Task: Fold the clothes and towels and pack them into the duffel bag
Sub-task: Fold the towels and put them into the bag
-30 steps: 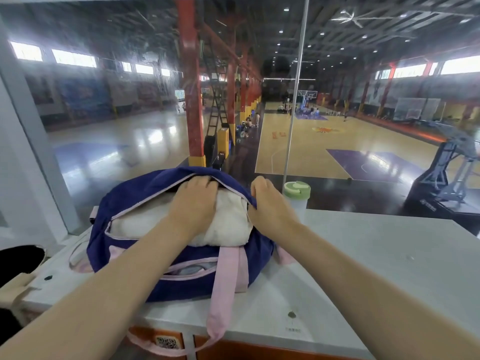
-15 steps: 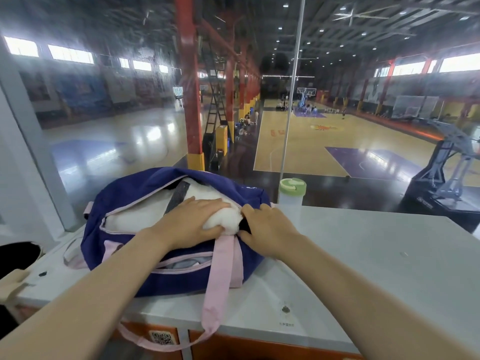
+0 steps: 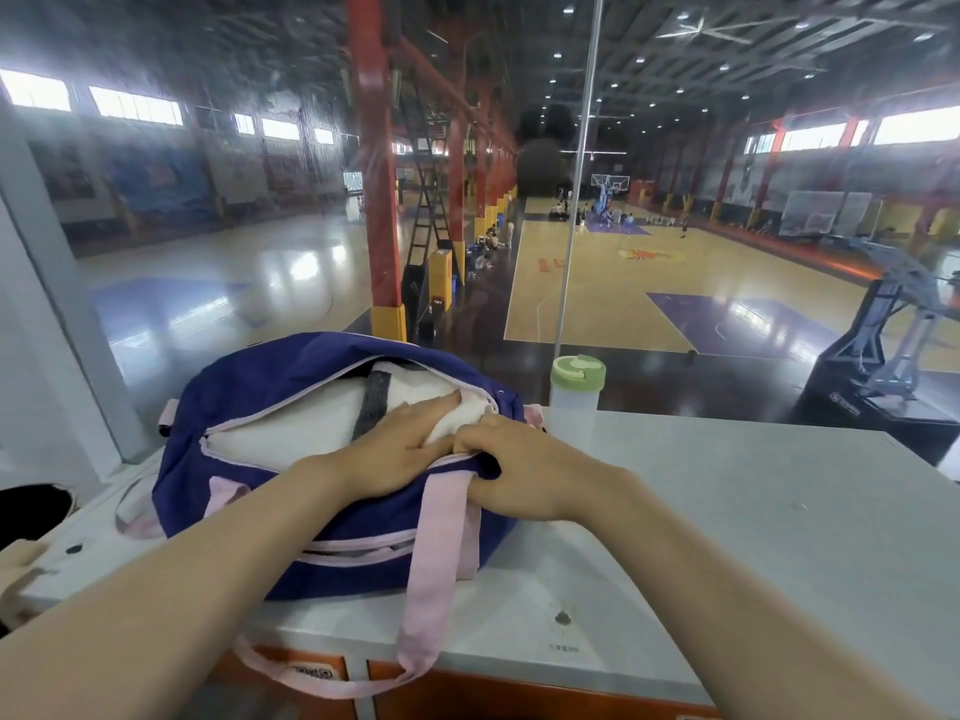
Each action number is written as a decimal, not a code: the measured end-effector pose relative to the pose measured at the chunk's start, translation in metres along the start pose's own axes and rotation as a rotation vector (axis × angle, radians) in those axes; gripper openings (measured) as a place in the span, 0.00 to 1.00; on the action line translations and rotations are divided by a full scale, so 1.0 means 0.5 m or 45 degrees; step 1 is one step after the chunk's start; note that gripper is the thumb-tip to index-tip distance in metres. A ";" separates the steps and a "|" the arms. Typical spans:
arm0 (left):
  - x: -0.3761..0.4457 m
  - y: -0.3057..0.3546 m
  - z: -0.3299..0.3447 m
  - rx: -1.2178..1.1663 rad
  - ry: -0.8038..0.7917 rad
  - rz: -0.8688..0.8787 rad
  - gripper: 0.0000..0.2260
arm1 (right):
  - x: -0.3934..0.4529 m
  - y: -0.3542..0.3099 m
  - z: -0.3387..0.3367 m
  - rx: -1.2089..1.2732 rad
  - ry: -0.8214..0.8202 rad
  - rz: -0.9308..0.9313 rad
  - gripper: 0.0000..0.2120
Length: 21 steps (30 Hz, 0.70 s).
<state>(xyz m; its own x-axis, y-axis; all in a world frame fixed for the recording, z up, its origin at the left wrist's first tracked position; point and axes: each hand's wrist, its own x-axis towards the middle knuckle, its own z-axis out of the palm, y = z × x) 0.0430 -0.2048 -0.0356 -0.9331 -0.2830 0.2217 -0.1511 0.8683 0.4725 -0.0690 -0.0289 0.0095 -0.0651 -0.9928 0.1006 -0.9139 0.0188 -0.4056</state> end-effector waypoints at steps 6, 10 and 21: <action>-0.006 -0.023 -0.015 0.644 -0.443 0.126 0.24 | -0.021 0.005 -0.005 0.018 0.083 0.061 0.11; 0.029 0.013 -0.035 0.242 -0.398 -0.089 0.18 | -0.021 -0.002 -0.005 -0.147 0.190 0.085 0.18; 0.055 -0.011 0.046 0.684 0.150 -0.171 0.26 | 0.082 -0.019 -0.016 -0.614 0.259 0.479 0.21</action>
<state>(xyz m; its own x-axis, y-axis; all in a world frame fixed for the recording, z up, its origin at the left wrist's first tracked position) 0.0104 -0.2080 -0.0517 -0.8560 -0.4225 0.2981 -0.4399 0.8980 0.0096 -0.0664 -0.0688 0.0247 -0.4477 -0.8666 0.2204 -0.8882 0.4595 0.0026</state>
